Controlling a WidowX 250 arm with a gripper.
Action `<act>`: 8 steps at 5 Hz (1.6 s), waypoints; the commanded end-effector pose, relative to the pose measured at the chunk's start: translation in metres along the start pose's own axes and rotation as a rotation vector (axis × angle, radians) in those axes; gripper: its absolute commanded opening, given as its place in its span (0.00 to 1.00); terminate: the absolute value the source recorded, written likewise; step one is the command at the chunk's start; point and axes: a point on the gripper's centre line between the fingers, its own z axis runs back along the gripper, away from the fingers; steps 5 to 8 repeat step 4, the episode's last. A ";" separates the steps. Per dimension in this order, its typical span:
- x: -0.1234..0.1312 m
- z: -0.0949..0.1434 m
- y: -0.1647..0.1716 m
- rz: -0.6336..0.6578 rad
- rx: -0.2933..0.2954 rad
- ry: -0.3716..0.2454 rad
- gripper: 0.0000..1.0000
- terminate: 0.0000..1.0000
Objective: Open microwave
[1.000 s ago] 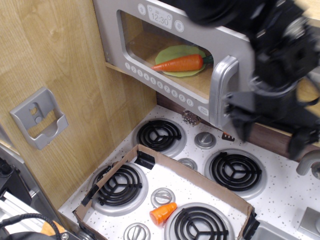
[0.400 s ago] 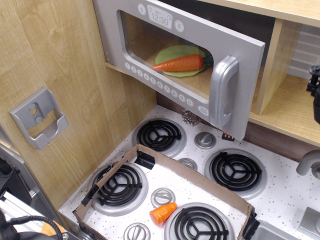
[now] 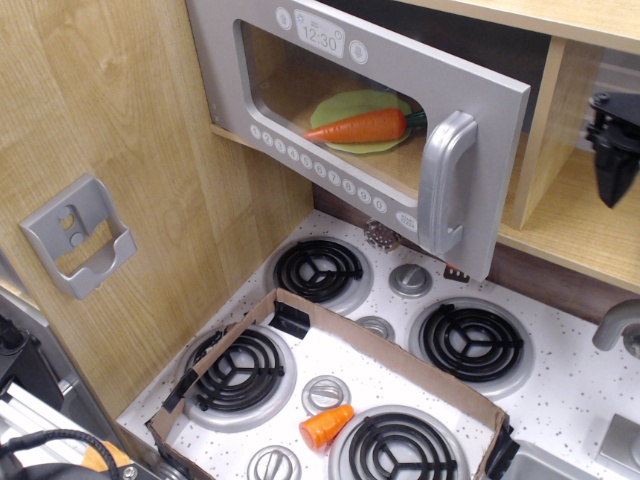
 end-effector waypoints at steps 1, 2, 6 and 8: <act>-0.004 -0.003 0.031 -0.036 -0.022 -0.087 1.00 0.00; -0.040 -0.005 0.044 0.014 0.021 -0.063 1.00 0.00; -0.088 -0.005 0.052 0.170 0.117 -0.049 1.00 1.00; -0.088 -0.005 0.052 0.170 0.117 -0.049 1.00 1.00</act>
